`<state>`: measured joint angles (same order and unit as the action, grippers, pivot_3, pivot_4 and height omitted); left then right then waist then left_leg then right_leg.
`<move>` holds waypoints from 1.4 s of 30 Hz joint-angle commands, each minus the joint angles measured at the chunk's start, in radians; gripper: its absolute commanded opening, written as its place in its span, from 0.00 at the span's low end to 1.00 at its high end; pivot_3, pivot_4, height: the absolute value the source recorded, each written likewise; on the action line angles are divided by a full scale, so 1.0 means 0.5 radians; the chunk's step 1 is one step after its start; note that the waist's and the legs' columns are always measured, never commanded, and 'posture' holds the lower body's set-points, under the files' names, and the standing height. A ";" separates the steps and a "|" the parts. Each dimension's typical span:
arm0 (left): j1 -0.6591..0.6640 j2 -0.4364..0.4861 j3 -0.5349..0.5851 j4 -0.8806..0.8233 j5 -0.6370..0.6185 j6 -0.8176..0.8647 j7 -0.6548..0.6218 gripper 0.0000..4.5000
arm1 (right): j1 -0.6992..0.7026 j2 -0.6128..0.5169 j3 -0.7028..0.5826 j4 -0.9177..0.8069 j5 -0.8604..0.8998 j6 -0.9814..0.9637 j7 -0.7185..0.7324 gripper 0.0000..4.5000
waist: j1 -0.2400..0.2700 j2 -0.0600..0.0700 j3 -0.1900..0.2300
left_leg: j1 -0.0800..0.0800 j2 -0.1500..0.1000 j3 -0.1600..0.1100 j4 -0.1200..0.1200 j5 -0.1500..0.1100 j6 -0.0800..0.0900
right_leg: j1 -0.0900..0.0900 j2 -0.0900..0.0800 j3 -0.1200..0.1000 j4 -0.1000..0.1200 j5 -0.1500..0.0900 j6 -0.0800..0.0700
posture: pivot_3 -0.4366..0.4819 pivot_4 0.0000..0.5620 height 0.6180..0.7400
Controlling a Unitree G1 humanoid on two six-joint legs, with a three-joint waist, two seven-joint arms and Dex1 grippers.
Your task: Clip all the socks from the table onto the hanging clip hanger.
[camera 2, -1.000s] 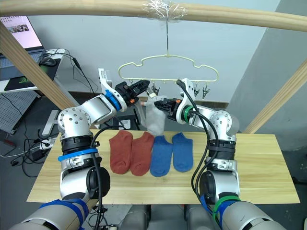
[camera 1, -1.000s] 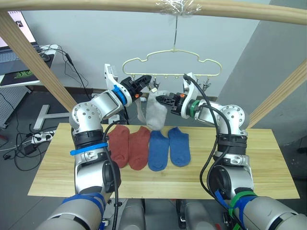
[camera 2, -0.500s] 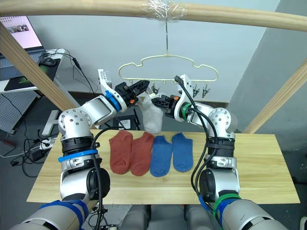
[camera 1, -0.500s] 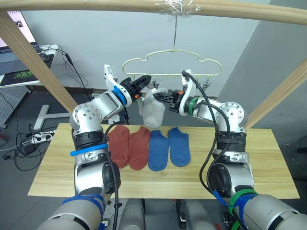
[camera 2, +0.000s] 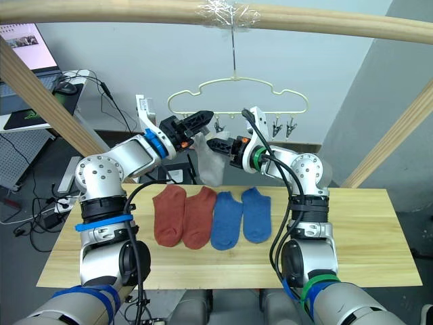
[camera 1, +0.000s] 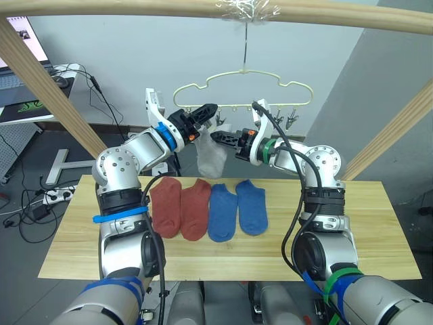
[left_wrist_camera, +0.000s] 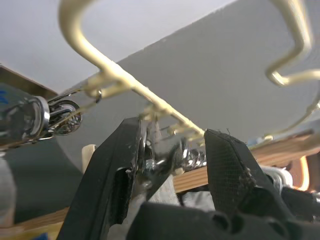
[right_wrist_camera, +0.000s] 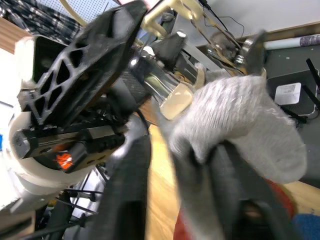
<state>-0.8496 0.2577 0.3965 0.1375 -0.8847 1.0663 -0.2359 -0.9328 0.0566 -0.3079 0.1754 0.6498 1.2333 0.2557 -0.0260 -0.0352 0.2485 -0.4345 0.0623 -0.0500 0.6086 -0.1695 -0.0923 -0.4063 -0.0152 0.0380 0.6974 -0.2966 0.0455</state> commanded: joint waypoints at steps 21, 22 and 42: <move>0.650 0.347 -0.679 -0.910 0.681 -0.785 -0.365 0.51 | 0.623 -1.067 0.169 -1.310 0.346 0.314 0.384 0.99 | 0.055 0.001 0.000 | 0.000 0.000 0.001 0.000 0.000 0.001 | 0.000 0.001 0.003 -0.001 0.000 0.000 | 0.58 0.31 1.00; 0.651 0.316 -0.711 -0.903 0.738 -0.847 -0.343 0.51 | 0.624 -1.129 0.154 -1.347 0.378 0.320 0.418 0.99 | 0.056 0.000 -0.001 | 0.000 -0.001 0.002 0.000 0.000 0.001 | 0.001 0.000 0.003 -0.002 0.000 0.000 | 0.58 0.31 1.00; 0.701 -0.143 -1.009 -0.619 1.426 -1.473 -0.059 0.40 | 0.563 -1.906 -0.007 -1.533 0.747 0.289 0.692 1.00 | 0.047 -0.001 -0.001 | 0.001 -0.001 0.003 0.003 -0.001 0.001 | 0.002 0.001 0.006 -0.003 0.000 0.000 | 0.48 0.35 1.00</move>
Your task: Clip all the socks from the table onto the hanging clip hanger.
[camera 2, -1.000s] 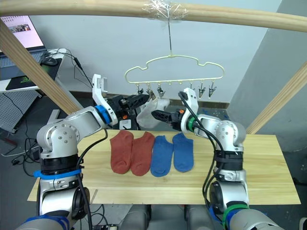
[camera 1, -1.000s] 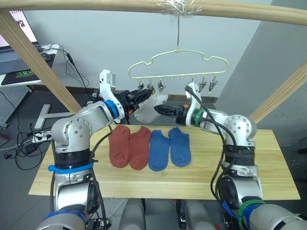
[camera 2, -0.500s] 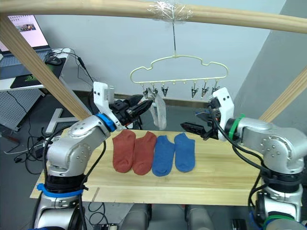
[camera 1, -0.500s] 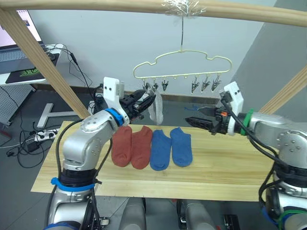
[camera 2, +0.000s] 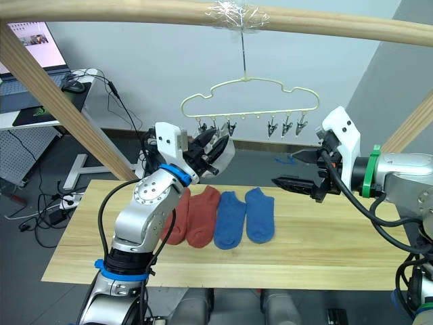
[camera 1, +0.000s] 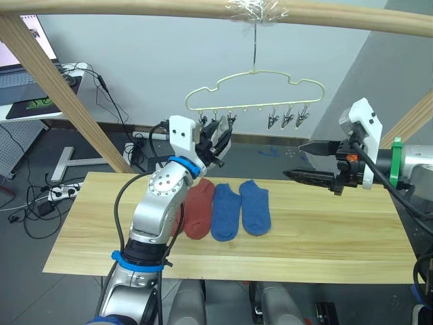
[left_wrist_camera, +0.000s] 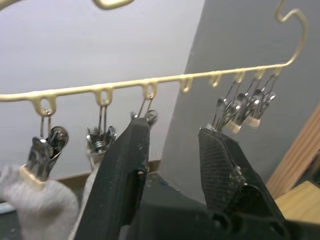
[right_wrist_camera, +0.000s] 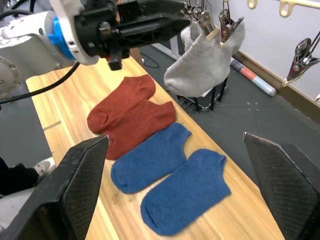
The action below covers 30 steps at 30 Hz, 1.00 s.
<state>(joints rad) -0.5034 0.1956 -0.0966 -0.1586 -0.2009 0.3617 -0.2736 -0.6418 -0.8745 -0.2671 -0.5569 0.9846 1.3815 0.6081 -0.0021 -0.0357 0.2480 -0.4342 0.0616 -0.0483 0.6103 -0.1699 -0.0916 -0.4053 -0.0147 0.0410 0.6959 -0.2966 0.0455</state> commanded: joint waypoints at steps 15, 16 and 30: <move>-0.073 -0.190 -0.004 0.233 0.245 -0.184 0.201 0.63 | 0.047 -0.097 -0.182 -0.123 0.319 0.054 -0.252 1.00 | -0.021 0.000 0.000 | 0.000 0.000 0.000 0.001 0.000 0.000 | 0.000 0.000 0.000 0.000 0.000 0.000 | 0.41 0.36 1.00; -0.082 -0.192 -0.011 0.253 0.271 -0.196 0.220 0.63 | 0.050 -0.100 -0.186 -0.124 0.339 0.055 -0.272 1.00 | -0.024 0.000 0.000 | 0.000 0.000 0.000 0.001 0.000 0.000 | 0.000 0.000 0.000 0.000 0.000 0.000 | 0.41 0.36 1.00; -0.137 -0.276 -0.012 0.368 0.307 -0.278 0.235 0.40 | 0.136 -0.170 -0.216 -0.127 0.562 -0.003 -0.494 1.00 | -0.063 0.000 0.000 | 0.000 0.000 0.001 0.001 0.000 0.000 | 0.000 0.001 0.001 0.000 0.000 0.000 | 0.38 0.37 1.00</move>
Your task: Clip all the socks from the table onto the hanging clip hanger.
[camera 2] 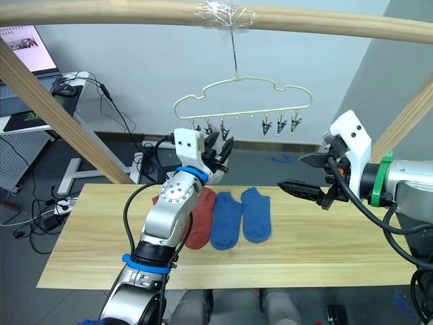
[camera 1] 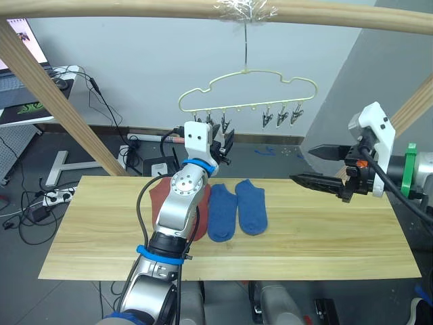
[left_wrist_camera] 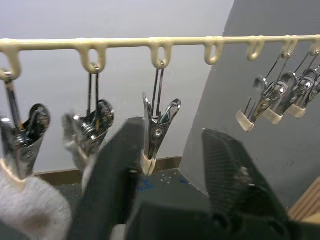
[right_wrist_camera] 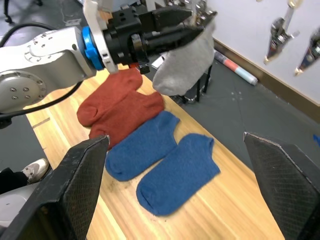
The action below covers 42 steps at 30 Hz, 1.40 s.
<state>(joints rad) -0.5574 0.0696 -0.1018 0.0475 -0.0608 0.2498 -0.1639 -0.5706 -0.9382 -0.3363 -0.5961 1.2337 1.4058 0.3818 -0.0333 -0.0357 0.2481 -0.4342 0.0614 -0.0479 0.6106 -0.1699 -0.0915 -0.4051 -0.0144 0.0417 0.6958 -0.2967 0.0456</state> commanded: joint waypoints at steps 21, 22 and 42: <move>-0.138 -0.049 0.071 0.145 0.121 -0.167 0.162 0.40 | 0.128 -0.194 -0.051 -0.028 0.363 -0.250 -0.294 1.00 | -0.005 -0.001 0.001 | 0.000 0.000 0.001 0.000 0.000 0.000 | 0.000 0.000 0.002 -0.001 0.000 0.001 | 0.36 0.39 1.00; -0.138 -0.051 0.072 0.144 0.120 -0.164 0.165 0.40 | 0.132 -0.200 -0.046 -0.025 0.372 -0.261 -0.302 1.00 | -0.005 -0.001 0.001 | 0.000 0.000 0.001 0.000 0.000 0.000 | 0.000 0.000 0.001 -0.001 0.000 0.001 | 0.36 0.40 1.00; -0.370 -0.131 0.117 0.476 0.088 -0.321 0.189 0.40 | 0.261 -0.334 -0.031 -0.045 0.570 -0.430 -0.476 1.00 | -0.022 -0.001 0.001 | -0.002 0.000 0.003 0.000 0.000 0.001 | 0.000 0.000 0.003 -0.007 -0.005 0.008 | 0.32 0.41 1.00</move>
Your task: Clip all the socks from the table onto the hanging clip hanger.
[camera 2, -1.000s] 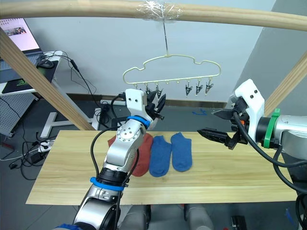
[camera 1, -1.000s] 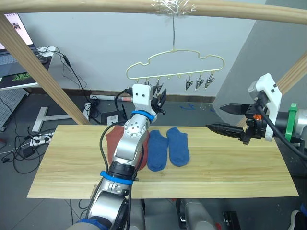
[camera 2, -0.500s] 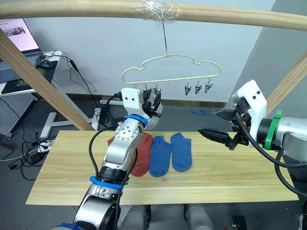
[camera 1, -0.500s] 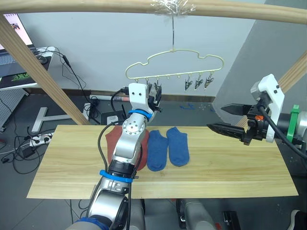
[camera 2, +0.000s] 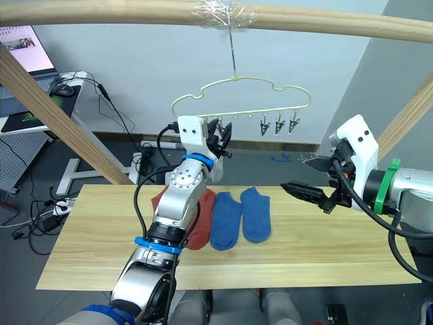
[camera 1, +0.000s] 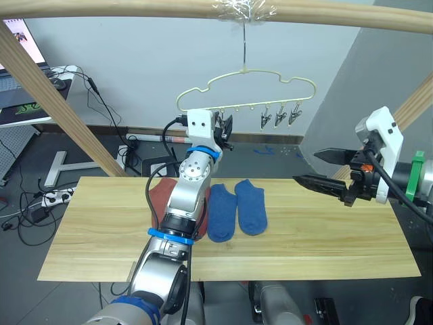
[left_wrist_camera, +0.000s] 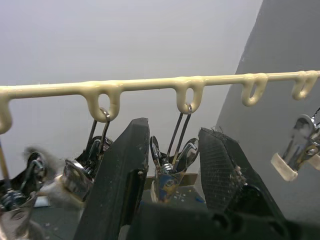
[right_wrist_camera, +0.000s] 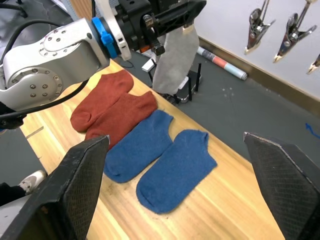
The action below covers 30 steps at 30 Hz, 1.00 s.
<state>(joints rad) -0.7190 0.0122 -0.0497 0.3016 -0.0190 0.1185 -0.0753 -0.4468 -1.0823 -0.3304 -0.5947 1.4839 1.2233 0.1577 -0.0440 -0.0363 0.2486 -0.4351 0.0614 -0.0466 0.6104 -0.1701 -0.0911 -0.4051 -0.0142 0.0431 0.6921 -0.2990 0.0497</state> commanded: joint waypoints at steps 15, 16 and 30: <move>-0.050 -0.028 0.037 -0.009 0.005 -0.075 0.010 0.21 | 0.065 -0.134 -0.008 -0.035 0.145 -0.172 -0.074 1.00 | -0.012 0.000 0.001 | 0.000 0.000 0.001 0.000 0.000 0.000 | 0.000 0.000 0.001 -0.002 0.000 0.001 | 0.32 0.42 1.00; -0.048 -0.030 0.036 -0.013 0.005 -0.074 0.009 0.16 | 0.069 -0.139 -0.009 -0.036 0.149 -0.176 -0.074 1.00 | -0.012 0.000 0.001 | 0.000 0.000 0.001 0.000 0.000 0.000 | 0.000 0.000 0.001 -0.002 0.000 0.001 | 0.32 0.42 1.00; -0.089 0.000 0.129 -0.111 -0.194 0.131 -0.144 0.00 | -0.113 0.036 0.601 0.025 -0.419 -0.170 -0.074 1.00 | -0.023 0.000 0.001 | 0.000 0.000 0.001 0.000 0.000 0.001 | 0.001 0.000 0.001 -0.004 0.000 0.002 | 0.37 0.39 1.00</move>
<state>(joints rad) -0.7416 0.0102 0.0068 0.2996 -0.0835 0.1609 -0.1231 -0.4774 -1.0687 -0.0905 -0.5806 1.3724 1.1431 0.1034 -0.0556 -0.0363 0.2489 -0.4350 0.0617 -0.0462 0.6104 -0.1703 -0.0909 -0.4047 -0.0139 0.0436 0.6899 -0.2990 0.0511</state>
